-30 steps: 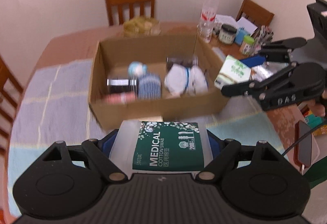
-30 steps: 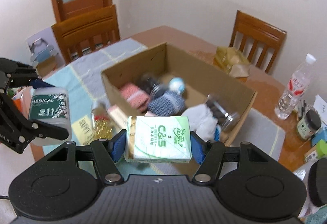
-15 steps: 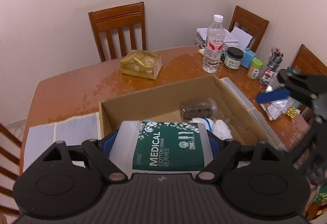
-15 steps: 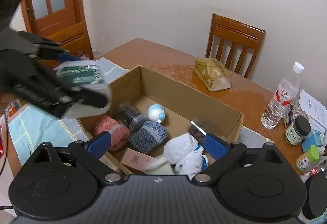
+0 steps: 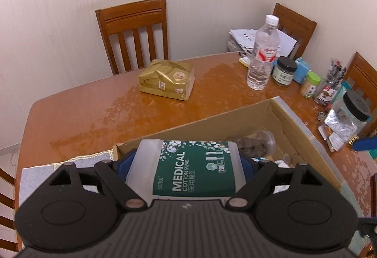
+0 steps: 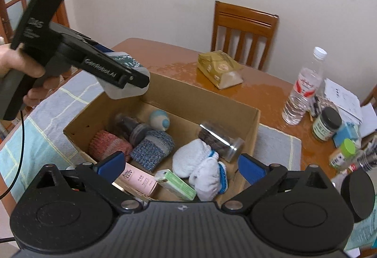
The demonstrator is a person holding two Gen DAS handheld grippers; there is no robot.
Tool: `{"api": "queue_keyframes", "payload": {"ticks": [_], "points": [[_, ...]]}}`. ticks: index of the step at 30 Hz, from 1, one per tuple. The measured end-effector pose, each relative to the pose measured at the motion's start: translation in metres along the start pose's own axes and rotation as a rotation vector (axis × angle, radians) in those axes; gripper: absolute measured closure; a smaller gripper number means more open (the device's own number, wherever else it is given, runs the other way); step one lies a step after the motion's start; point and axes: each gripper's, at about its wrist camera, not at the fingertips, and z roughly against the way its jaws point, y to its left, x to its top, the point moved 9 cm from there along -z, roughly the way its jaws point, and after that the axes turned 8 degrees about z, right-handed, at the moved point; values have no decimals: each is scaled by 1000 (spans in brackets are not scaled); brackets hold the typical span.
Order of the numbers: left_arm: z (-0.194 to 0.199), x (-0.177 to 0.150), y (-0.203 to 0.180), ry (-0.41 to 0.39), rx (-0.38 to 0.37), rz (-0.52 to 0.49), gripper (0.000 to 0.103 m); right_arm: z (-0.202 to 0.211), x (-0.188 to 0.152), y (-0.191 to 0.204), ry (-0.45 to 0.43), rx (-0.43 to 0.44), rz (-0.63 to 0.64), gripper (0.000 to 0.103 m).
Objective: Organize objects
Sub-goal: 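Carry the swab tub and C&S pack over the box and release them inside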
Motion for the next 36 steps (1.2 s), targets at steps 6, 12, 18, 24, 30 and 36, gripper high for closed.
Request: {"api": "queue_keyframes", "payload": {"ticks": [6, 12, 18, 24, 30, 36], "points": [[-11, 3, 13, -10, 50, 49, 3, -3, -9, 1, 26, -20, -30, 0], [-4, -5, 15, -22, 47, 34, 3, -4, -19, 6, 51, -41, -60, 0], [11, -20, 15, -27, 57, 23, 2, -5, -31, 14, 71, -53, -90, 0], [35, -36, 10, -35, 59, 33, 2, -2, -49, 23, 82, -42, -92, 0], [66, -53, 7, -92, 117, 88, 2, 0, -69, 33, 66, 50, -78, 0], [90, -82, 2, -93, 153, 153, 1, -2, -103, 40, 70, 97, -25, 0]]}}
